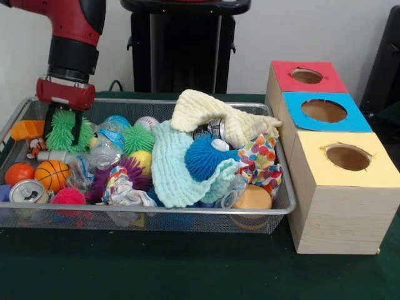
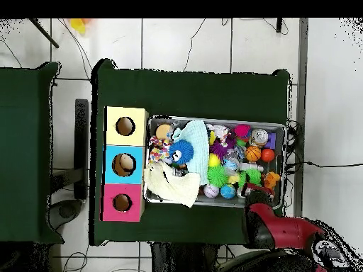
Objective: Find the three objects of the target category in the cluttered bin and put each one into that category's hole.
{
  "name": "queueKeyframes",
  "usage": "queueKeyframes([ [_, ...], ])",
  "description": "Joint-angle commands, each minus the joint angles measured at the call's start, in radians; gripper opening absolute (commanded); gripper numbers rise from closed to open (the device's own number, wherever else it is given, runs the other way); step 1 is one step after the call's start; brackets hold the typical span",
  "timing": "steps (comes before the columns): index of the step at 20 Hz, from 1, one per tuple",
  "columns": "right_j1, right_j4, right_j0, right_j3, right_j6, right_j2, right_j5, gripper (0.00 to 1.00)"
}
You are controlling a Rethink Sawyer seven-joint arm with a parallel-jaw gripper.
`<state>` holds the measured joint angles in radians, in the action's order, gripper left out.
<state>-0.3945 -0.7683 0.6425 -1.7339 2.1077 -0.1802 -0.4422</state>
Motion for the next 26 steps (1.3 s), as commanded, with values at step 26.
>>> queueKeyframes([
  [26,0.262,0.086,0.028,0.191,-0.004,-0.102,-0.162,1.0],
])
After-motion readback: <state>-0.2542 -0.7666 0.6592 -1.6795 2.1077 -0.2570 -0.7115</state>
